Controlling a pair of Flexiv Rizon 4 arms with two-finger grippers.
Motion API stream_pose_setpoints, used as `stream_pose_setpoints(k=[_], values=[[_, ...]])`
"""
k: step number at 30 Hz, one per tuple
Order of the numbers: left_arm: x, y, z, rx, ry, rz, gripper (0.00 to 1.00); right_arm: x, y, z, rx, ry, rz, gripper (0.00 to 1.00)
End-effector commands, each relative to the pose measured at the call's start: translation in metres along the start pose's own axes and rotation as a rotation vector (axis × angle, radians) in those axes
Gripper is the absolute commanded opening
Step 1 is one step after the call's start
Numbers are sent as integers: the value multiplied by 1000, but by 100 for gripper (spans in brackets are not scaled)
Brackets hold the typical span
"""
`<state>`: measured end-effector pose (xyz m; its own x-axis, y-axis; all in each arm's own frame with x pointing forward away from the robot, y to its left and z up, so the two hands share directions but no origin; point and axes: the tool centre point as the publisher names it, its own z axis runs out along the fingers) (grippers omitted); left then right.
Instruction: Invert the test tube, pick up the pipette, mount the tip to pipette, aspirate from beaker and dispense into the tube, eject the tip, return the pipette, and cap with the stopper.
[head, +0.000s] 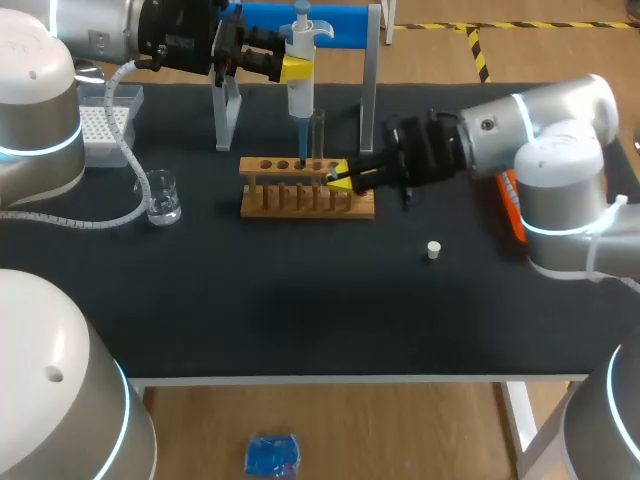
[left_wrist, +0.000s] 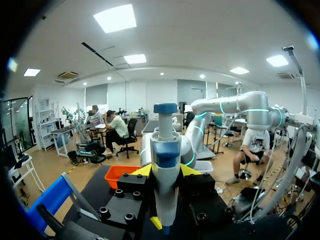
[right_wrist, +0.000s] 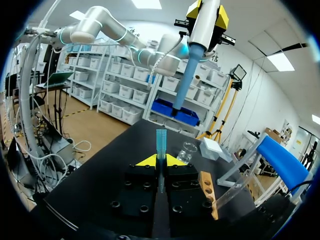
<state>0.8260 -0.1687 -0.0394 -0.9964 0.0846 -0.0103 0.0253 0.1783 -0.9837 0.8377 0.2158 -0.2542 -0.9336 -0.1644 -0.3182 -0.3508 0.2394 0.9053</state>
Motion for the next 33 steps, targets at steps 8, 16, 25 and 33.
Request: stream_pose_setpoints(k=[8,16,25,33], values=[[0,0,1,3,-2,2,0,-5,4,17,1,14,-1,0],[0,0,1,3,-2,2,0,-8,10,23,-8,22,7,0],[0,0,1,3,-2,2,0,-10,12,28,-11,24,12,0],[0,0,1,3,-2,2,0,-10,16,29,-21,27,10,0]])
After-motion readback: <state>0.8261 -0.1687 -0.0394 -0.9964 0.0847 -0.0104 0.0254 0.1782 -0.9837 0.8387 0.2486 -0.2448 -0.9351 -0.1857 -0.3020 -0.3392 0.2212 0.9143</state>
